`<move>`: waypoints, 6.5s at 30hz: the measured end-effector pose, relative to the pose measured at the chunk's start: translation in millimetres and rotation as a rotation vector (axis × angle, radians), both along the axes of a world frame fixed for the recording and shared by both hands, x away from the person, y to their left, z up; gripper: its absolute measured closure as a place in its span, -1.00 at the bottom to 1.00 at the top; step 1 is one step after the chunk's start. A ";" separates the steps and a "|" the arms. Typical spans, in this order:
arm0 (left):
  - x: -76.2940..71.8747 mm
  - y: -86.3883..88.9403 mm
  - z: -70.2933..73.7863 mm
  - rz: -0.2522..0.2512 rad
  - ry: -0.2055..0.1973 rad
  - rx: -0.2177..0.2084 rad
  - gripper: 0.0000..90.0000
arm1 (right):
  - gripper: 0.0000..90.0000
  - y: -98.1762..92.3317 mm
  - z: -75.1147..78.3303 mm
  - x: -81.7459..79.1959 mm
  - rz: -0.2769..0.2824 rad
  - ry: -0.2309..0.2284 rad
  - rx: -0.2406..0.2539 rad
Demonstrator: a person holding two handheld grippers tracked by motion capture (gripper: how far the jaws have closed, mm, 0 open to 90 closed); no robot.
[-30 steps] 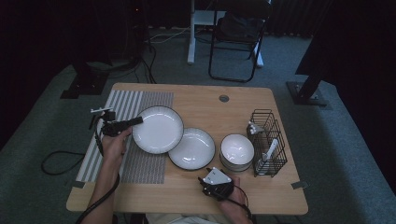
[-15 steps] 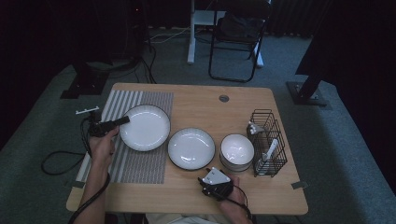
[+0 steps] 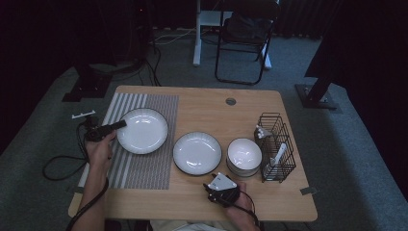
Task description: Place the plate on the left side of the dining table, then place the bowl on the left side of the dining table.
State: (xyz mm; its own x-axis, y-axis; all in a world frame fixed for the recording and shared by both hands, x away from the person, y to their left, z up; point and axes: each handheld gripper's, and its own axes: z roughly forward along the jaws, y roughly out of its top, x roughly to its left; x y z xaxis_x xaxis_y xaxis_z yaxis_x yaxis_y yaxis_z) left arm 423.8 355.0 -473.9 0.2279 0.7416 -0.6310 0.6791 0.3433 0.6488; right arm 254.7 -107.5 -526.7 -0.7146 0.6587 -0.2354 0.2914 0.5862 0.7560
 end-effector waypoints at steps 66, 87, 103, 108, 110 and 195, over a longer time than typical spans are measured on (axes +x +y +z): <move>17.5 14.4 -22.0 0.067 0.142 0.286 0.81 | 0.15 1.8 0.0 -1.2 0.009 0.001 -0.002; 21.5 5.8 -27.8 0.039 0.156 0.456 0.65 | 0.15 1.9 -0.1 -0.8 0.015 0.002 0.000; 21.0 5.3 -29.3 0.030 0.132 0.459 0.50 | 0.14 1.6 0.1 0.0 0.019 0.008 0.004; 18.3 4.1 -23.9 0.048 0.108 0.483 0.44 | 0.13 1.3 0.1 0.2 0.022 0.011 0.005; 16.8 3.6 -21.6 0.051 0.098 0.497 0.43 | 0.12 1.3 0.2 0.4 0.021 0.013 0.007; -16.0 -184.6 53.5 -0.348 -0.268 0.655 0.23 | -0.13 -1.1 0.6 7.9 0.131 0.206 0.110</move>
State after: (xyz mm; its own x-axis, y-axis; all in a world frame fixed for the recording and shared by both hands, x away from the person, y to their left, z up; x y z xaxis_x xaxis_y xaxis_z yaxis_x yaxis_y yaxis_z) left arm 407.8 170.4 -420.4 0.5979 0.8014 0.0186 0.4693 -0.3688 0.8023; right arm 262.6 -108.6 -526.1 -0.8206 0.5714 -0.0082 0.3728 0.5462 0.7501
